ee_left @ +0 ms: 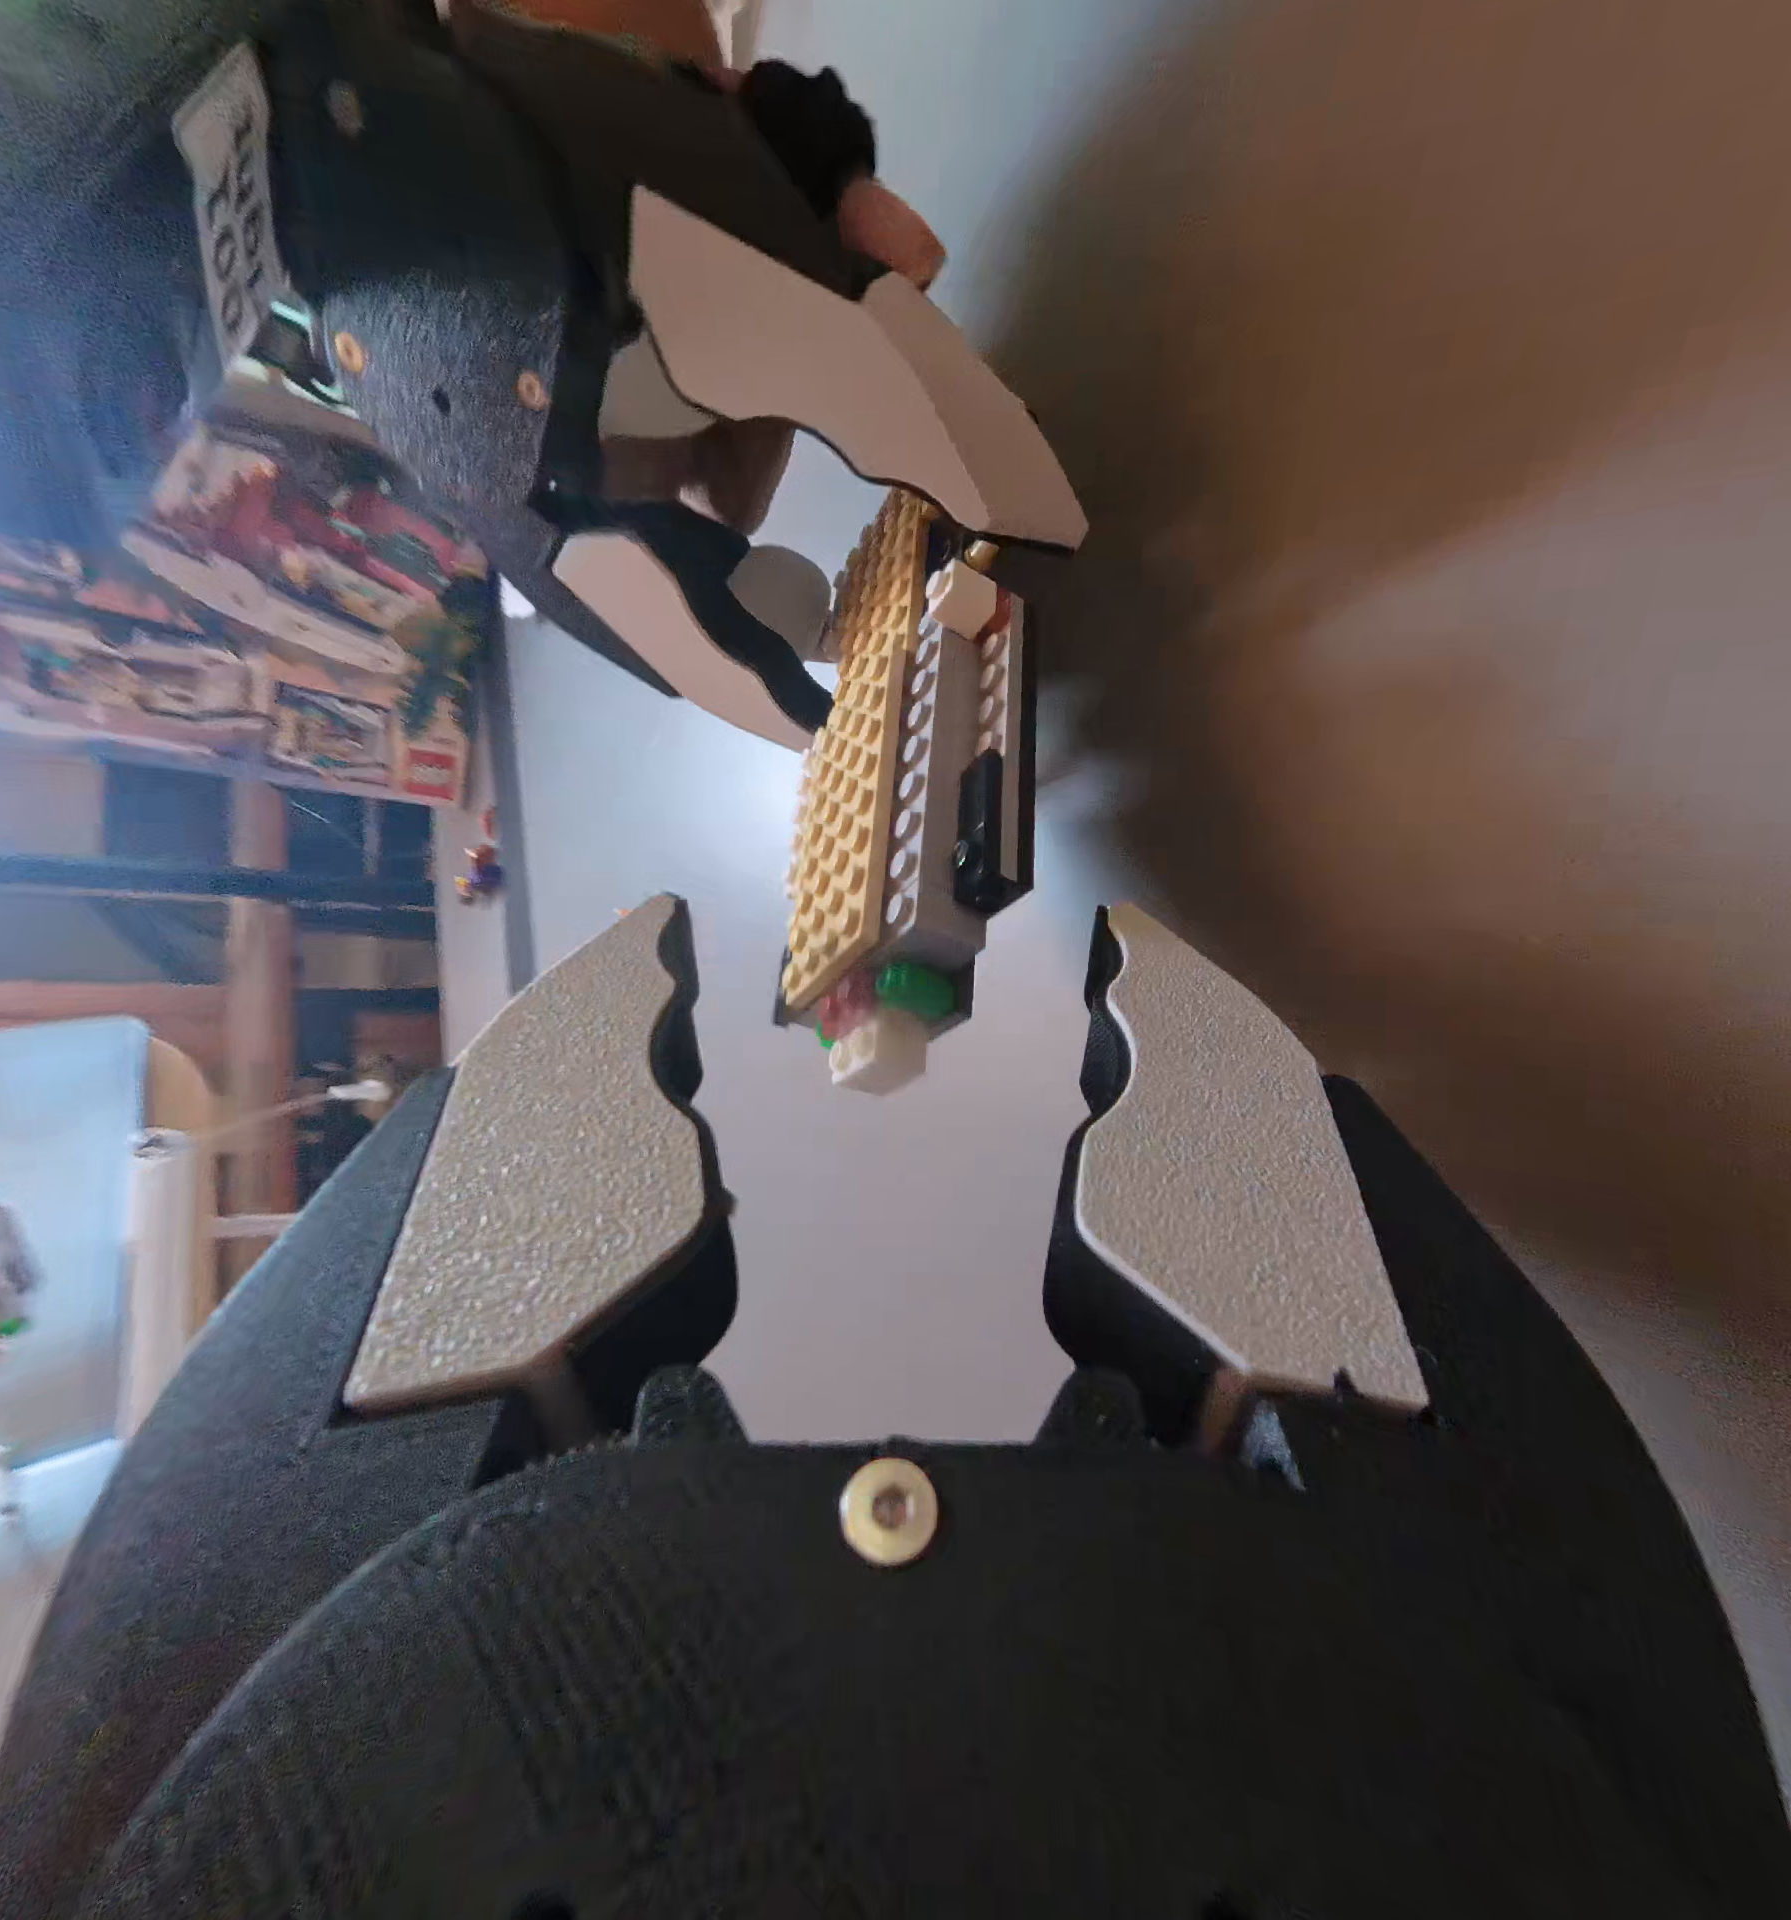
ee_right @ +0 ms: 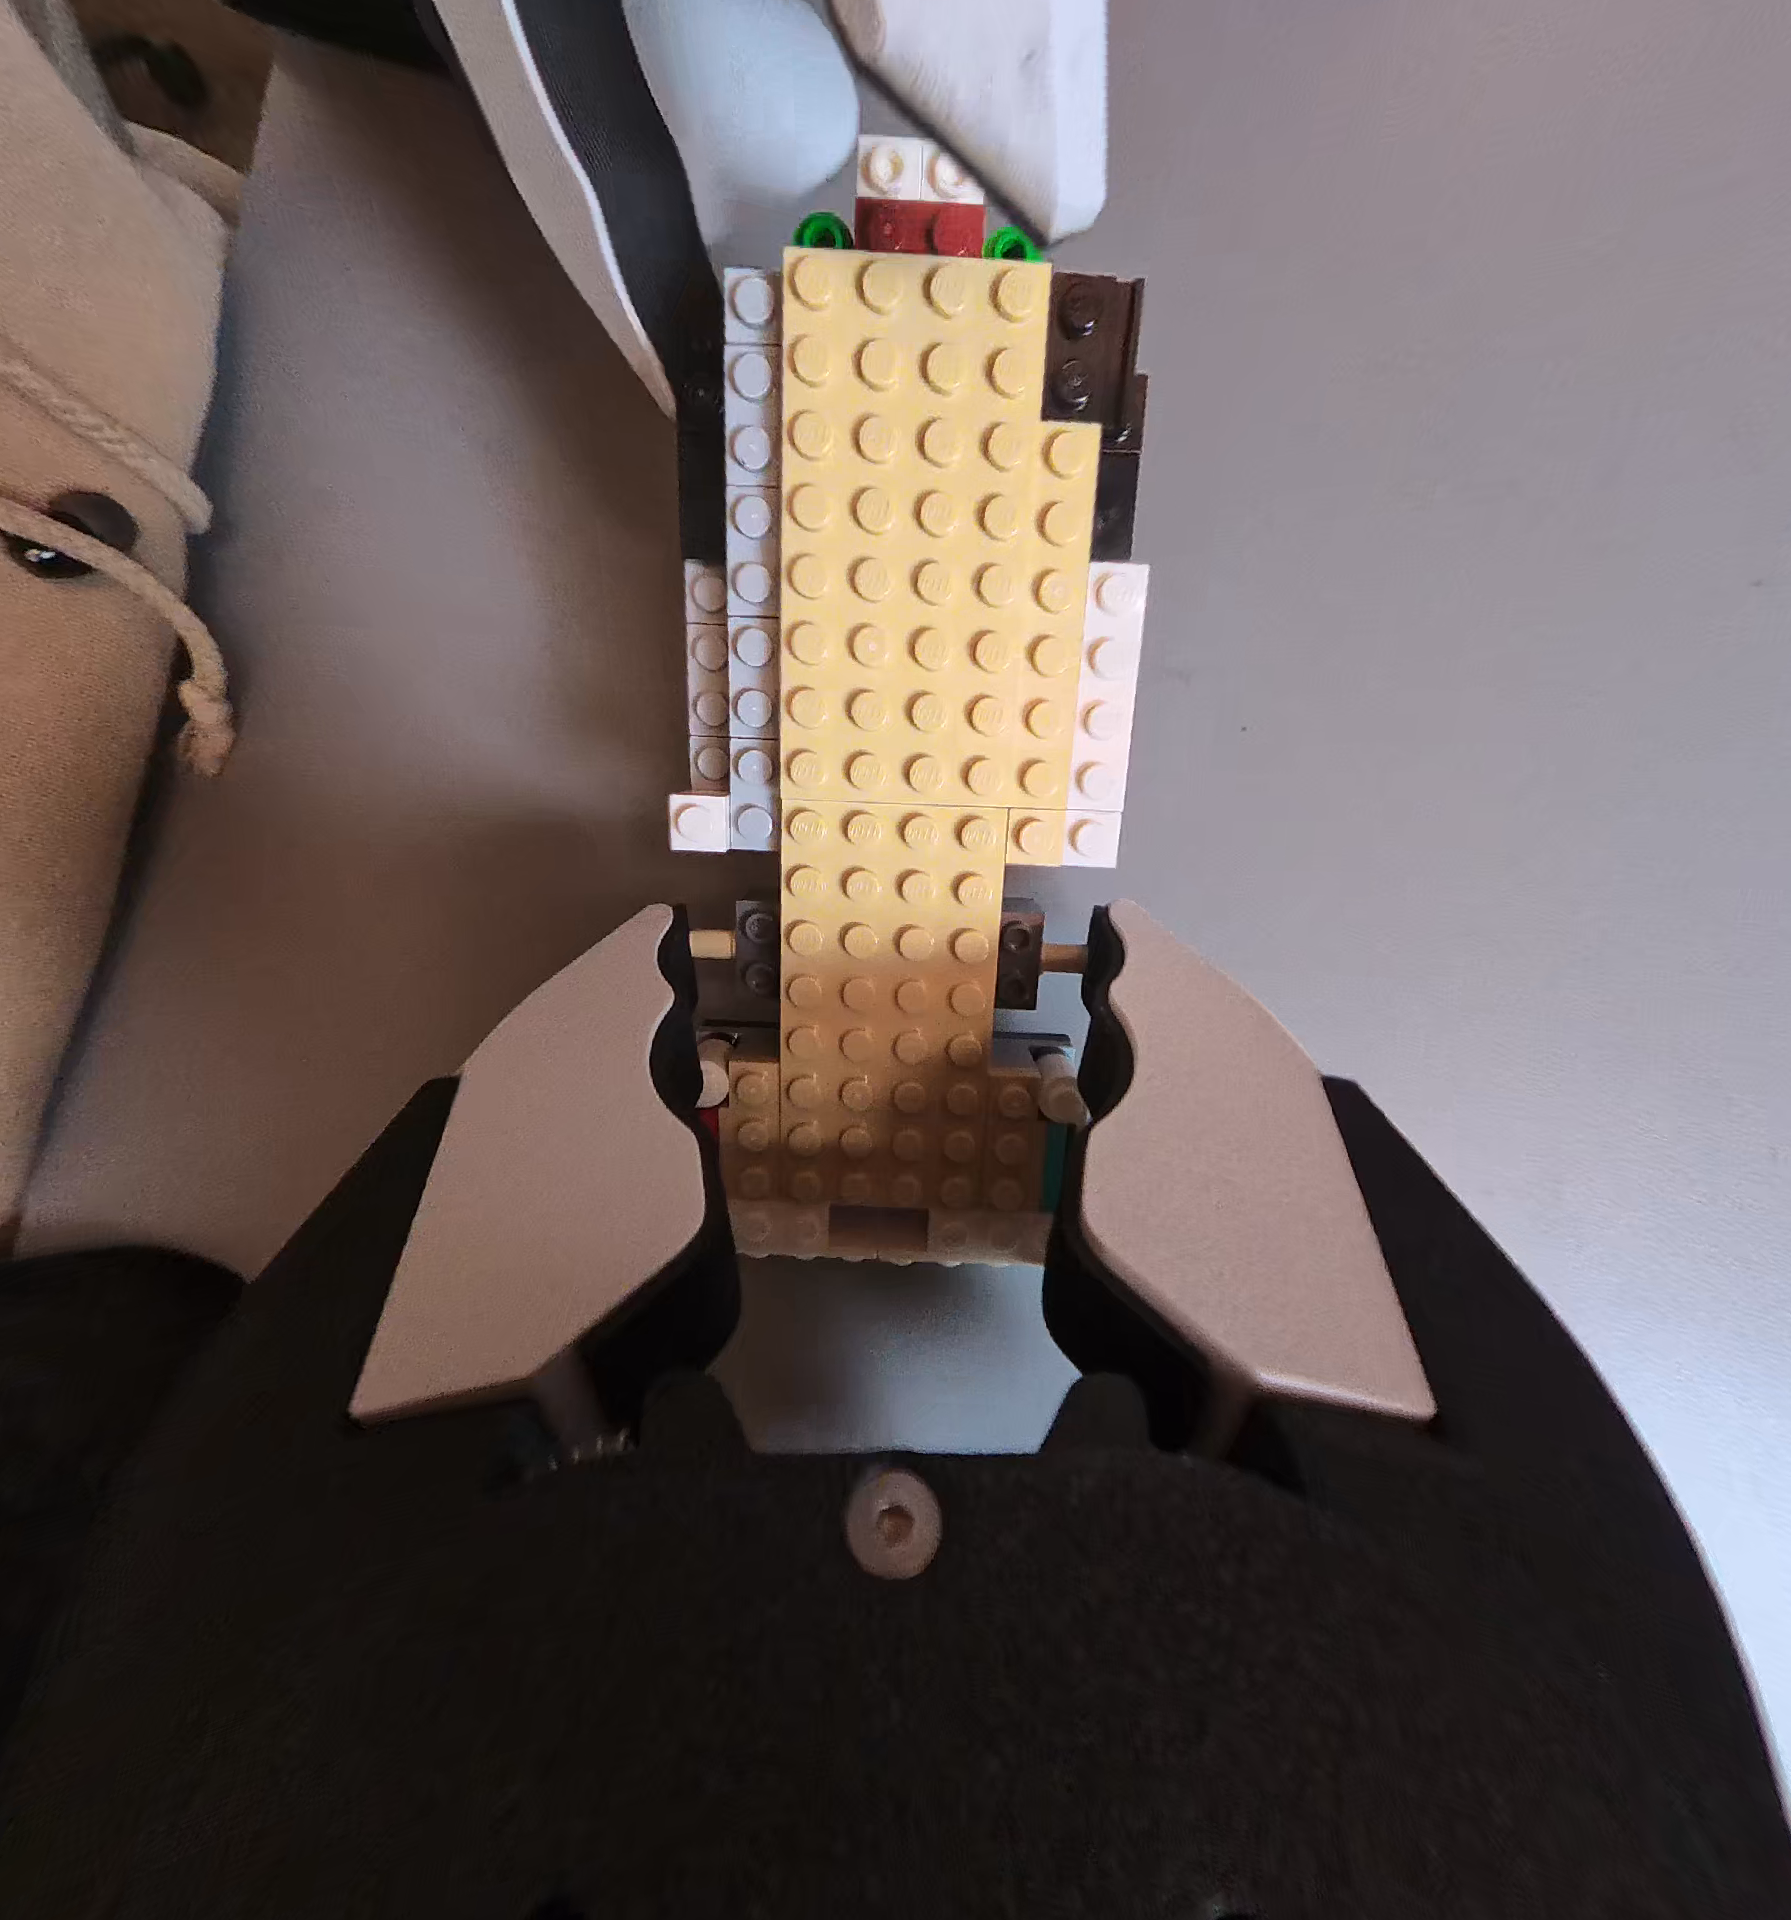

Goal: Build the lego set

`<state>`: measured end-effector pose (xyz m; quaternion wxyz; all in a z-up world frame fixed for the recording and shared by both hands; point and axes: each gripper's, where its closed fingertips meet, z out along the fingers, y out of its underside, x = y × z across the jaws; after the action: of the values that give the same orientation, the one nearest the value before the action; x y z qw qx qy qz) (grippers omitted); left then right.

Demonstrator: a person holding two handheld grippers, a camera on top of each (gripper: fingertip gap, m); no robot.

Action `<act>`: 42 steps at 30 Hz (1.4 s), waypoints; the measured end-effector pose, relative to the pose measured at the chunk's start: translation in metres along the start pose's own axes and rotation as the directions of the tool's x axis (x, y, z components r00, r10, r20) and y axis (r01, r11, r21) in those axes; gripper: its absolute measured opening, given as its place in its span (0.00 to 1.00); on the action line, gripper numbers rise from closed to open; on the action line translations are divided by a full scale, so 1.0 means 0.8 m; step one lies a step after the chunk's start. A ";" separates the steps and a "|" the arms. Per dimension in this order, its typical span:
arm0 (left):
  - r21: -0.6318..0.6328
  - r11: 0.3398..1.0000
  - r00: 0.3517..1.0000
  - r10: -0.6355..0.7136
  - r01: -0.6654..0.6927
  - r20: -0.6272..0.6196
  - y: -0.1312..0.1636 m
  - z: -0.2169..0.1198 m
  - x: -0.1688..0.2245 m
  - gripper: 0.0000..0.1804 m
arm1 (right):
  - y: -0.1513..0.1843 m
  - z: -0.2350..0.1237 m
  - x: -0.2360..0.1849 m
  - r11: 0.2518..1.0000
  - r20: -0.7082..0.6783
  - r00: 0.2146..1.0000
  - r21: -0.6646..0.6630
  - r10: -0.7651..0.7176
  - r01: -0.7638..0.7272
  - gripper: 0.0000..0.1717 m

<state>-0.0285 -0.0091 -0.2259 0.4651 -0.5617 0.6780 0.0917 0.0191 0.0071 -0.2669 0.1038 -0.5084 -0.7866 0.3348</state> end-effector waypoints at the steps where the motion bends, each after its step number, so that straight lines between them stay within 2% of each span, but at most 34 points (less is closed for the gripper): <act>1: -0.006 0.998 0.998 0.062 -0.062 0.024 -0.002 0.003 -0.001 0.39 | -0.003 -0.001 -0.002 1.000 0.010 1.000 -0.001 0.001 -0.001 0.42; 3: -0.025 0.987 0.986 0.159 -0.158 0.045 -0.001 0.010 0.000 0.35 | -0.007 -0.004 -0.006 1.000 0.030 1.000 -0.006 0.001 0.000 0.42; 7: -0.002 0.961 0.953 0.275 -0.277 0.124 -0.010 0.011 -0.006 0.15 | -0.009 -0.006 -0.012 1.000 0.070 0.997 -0.022 0.012 -0.011 0.42; 14: 0.012 0.949 0.943 0.313 -0.316 0.109 -0.015 0.009 0.002 0.14 | -0.005 0.000 -0.023 0.998 0.132 0.991 -0.057 0.029 -0.022 0.42; 21: 0.017 0.966 0.964 0.258 -0.259 0.062 -0.013 0.007 0.008 0.14 | -0.005 0.009 -0.026 0.997 0.150 0.988 -0.074 0.032 -0.021 0.42; 24: 0.023 0.987 0.987 0.157 -0.158 0.041 -0.005 0.004 0.007 0.14 | -0.016 -0.002 -0.014 1.000 0.044 0.999 -0.007 0.007 -0.007 0.43; 28: 0.010 1.000 1.000 0.009 -0.009 0.029 0.005 0.002 0.000 0.14 | -0.040 -0.022 -0.013 0.989 -0.211 0.975 0.112 -0.070 0.095 0.42; 30: -0.002 0.998 0.998 -0.059 0.059 0.014 0.006 0.002 -0.001 0.14 | -0.046 -0.021 -0.013 0.978 -0.386 0.917 0.129 -0.100 0.161 0.39; 33: -0.018 0.995 0.995 -0.101 0.100 -0.012 0.004 0.005 -0.002 0.14 | -0.051 -0.019 -0.011 0.951 -0.593 0.774 0.040 -0.224 0.306 0.33; 39: -0.050 0.993 0.993 -0.111 0.109 -0.045 -0.006 0.013 -0.006 0.14 | -0.055 -0.016 -0.002 0.930 -0.658 0.677 -0.105 -0.330 0.352 0.17; 42: -0.067 0.988 0.988 -0.142 0.138 -0.060 -0.005 0.012 -0.007 0.14 | -0.053 -0.017 0.003 0.932 -0.684 0.653 -0.116 -0.326 0.344 0.16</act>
<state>-0.0204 -0.0005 -0.2257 0.4304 -0.6250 0.6483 0.0615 -0.0062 0.0034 -0.2303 0.4560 -0.4410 -0.7659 0.1045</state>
